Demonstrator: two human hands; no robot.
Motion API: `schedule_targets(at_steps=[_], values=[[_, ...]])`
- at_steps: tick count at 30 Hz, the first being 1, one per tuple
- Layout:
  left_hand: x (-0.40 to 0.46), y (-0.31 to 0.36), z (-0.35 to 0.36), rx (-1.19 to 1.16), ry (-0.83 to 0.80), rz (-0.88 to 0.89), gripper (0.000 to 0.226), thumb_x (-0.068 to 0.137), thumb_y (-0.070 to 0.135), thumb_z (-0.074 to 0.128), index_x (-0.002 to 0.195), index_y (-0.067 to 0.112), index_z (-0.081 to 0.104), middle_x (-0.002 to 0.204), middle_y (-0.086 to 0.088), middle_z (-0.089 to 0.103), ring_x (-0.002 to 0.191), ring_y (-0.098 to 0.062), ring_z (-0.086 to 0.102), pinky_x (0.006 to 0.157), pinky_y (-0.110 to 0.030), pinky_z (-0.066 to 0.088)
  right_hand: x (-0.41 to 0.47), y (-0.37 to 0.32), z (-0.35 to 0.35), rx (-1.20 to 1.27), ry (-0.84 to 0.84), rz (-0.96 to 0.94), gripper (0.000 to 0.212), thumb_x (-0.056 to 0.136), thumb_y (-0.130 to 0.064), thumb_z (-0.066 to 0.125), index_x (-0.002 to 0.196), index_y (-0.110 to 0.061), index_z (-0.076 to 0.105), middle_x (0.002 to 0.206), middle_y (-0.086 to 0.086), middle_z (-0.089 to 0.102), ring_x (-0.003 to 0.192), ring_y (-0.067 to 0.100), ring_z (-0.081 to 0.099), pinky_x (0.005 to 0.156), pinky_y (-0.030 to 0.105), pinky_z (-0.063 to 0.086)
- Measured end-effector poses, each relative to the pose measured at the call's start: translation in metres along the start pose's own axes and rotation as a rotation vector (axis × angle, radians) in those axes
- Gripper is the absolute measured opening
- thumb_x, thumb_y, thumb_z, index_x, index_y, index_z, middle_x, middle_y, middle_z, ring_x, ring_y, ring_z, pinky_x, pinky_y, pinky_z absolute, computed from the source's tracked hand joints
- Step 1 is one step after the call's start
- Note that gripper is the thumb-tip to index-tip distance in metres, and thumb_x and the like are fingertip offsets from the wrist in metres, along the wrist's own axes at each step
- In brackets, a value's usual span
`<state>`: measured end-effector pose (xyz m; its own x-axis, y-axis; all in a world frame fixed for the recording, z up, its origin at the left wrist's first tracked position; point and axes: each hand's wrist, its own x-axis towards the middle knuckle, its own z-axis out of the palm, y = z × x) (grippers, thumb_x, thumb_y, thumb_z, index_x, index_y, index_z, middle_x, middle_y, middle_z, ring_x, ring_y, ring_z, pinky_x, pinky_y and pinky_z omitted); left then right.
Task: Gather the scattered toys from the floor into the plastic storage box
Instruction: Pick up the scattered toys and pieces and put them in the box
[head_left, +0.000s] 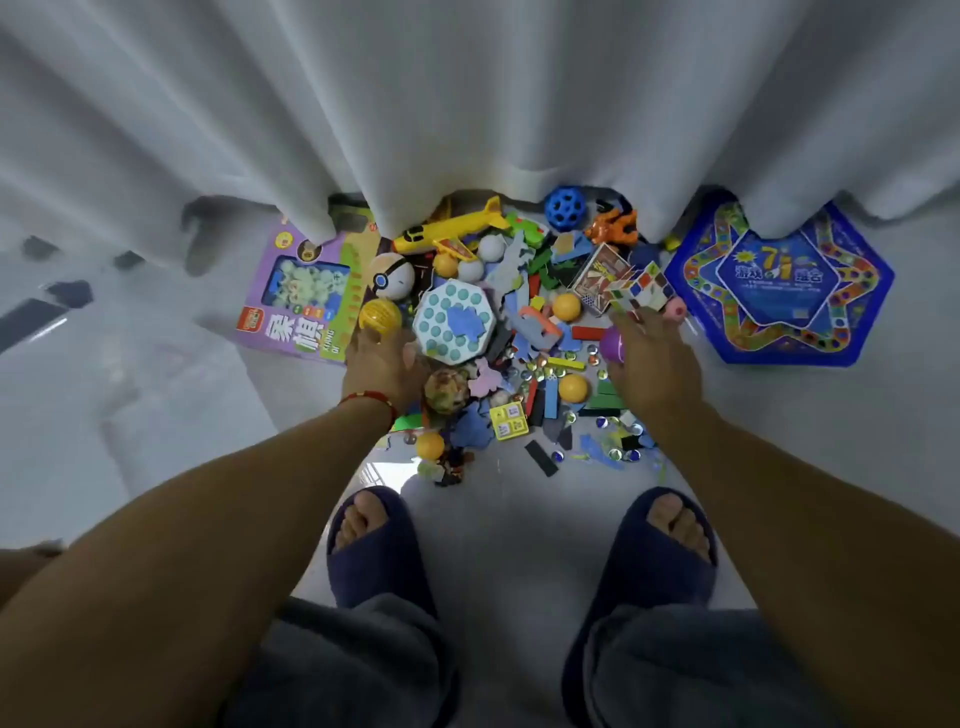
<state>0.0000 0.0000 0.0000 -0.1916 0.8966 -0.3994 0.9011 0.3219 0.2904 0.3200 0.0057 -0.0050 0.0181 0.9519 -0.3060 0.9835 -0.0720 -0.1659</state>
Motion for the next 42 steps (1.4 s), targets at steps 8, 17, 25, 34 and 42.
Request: schedule_targets(at_steps=[8, 17, 25, 34, 42], values=[[0.028, -0.001, 0.012, 0.080, -0.069, -0.103, 0.034, 0.088, 0.036, 0.061, 0.120, 0.023, 0.062, 0.122, -0.022, 0.050, 0.117, -0.045, 0.047, 0.102, -0.048, 0.042, 0.016, -0.009, 0.027, -0.099, 0.126, 0.074, 0.067, 0.072, -0.016, 0.085, 0.129, -0.011, 0.049, 0.127, 0.019, 0.056, 0.117, 0.038, 0.048, 0.086, 0.047, 0.048], [0.008, 0.011, -0.084, 0.313, -0.132, 0.016, 0.053, 0.073, 0.044, 0.072, 0.120, 0.024, 0.058, 0.128, -0.019, 0.042, 0.106, -0.041, 0.052, 0.083, -0.043, 0.051, -0.035, -0.097, -0.028, 1.158, -0.048, 0.435, 0.043, 0.083, -0.042, 0.069, 0.118, -0.023, 0.053, 0.119, 0.011, 0.055, 0.094, 0.030, 0.065, 0.069, 0.043, 0.062], [-0.079, -0.088, -0.294, -0.246, -0.355, -0.355, 0.042, 0.069, 0.031, 0.077, 0.097, 0.003, 0.066, 0.097, -0.017, 0.066, 0.075, -0.028, 0.071, 0.065, -0.036, 0.060, -0.108, -0.304, -0.103, 1.499, -0.712, -0.002, 0.031, 0.095, -0.039, 0.058, 0.115, -0.016, 0.057, 0.090, 0.015, 0.066, 0.056, 0.025, 0.063, 0.049, 0.028, 0.039], [-0.176, -0.231, -0.225, -1.372, 0.031, -0.843, 0.022, 0.088, 0.019, 0.066, 0.101, 0.004, 0.056, 0.104, -0.019, 0.057, 0.084, -0.028, 0.062, 0.078, -0.045, 0.059, -0.138, -0.405, -0.097, 1.178, -0.939, -0.028, 0.032, 0.096, -0.026, 0.058, 0.122, -0.009, 0.055, 0.122, 0.022, 0.060, 0.100, 0.033, 0.069, 0.074, 0.038, 0.059], [-0.179, -0.233, -0.192, -1.478, 0.023, -0.943, 0.049, 0.092, 0.015, 0.058, 0.137, 0.007, 0.041, 0.140, -0.022, 0.038, 0.125, -0.041, 0.047, 0.055, -0.050, 0.054, -0.137, -0.350, -0.097, 0.951, -0.691, -0.067, 0.020, 0.091, -0.019, 0.064, 0.106, -0.005, 0.067, 0.091, 0.012, 0.070, 0.061, 0.017, 0.065, 0.044, 0.018, 0.047]])
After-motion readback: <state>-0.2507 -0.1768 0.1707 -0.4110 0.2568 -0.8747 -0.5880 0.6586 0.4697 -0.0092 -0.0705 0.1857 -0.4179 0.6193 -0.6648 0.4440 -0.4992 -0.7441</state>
